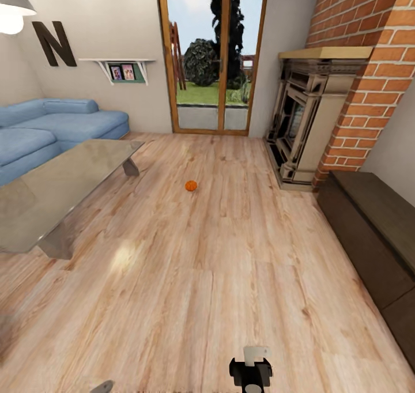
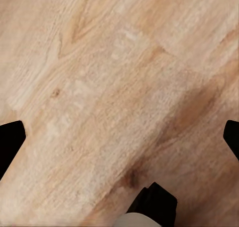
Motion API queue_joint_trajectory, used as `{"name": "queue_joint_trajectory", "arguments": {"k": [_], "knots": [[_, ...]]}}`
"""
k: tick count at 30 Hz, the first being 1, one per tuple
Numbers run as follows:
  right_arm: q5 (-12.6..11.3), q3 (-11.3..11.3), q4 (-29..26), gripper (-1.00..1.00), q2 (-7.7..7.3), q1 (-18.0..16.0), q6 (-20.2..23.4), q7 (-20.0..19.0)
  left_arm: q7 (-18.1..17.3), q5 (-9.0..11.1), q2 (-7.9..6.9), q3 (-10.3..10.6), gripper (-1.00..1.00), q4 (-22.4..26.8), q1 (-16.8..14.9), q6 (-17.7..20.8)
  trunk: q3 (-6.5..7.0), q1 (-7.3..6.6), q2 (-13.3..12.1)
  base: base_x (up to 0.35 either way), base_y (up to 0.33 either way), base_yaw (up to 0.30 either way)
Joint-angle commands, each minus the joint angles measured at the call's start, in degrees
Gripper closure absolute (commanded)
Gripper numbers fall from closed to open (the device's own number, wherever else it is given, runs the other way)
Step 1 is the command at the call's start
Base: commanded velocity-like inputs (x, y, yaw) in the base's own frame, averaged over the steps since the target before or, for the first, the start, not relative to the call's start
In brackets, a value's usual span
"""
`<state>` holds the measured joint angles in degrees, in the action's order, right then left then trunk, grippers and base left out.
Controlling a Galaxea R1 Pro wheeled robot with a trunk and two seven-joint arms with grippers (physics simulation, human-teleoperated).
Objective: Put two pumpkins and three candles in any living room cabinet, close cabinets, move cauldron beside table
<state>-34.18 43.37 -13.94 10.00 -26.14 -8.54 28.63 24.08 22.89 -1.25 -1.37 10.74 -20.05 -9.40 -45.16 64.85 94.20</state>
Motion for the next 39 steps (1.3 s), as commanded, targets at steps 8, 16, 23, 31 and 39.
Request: {"name": "queue_joint_trajectory", "arguments": {"k": [8, 16, 23, 31, 39], "knots": [[-0.5, 0.5, 0.0, -1.0, 0.0, 0.0, -0.3, 0.2, 0.0, 0.2, 0.02, -0.1, -1.0, 0.0, 0.0, -0.3, -0.28, -0.02, 0.0, -0.12, 0.055, 0.266], [-0.5, 0.5, 0.0, -1.0, 0.0, 0.0, -0.3, 0.2, 0.0, 0.2, 0.02, -0.1, -1.0, 0.0, 0.0, -0.3, -0.53, -0.02, 0.0, -0.006, 0.003, 0.266], [-0.6, 0.5, 0.0, -1.0, 0.0, 0.0, -0.2, 0.2, 0.0, 0.2, 0.02, -0.1, -1.0, 0.0, 0.0, -0.3, -0.74, -0.02, 0.0, 0.0, 0.0, 0.266], [-0.5, 0.5, 0.0, -1.0, 0.0, 0.0, -0.2, 0.2, 0.0, 0.2, 0.3, -0.1, -1.0, -0.1, 0.0, -1.0, -1.0, -0.02, 0.0, 0.0, 0.0, 0.266], [-0.5, 0.5, 0.0, -1.0, 0.0, 0.0, 0.0, 0.2, 0.0, 0.2, 0.4, -0.1, -1.0, -0.1, 0.0, -1.1, -1.31, -0.02, 0.0, 0.0, 0.0, 0.265]]}}
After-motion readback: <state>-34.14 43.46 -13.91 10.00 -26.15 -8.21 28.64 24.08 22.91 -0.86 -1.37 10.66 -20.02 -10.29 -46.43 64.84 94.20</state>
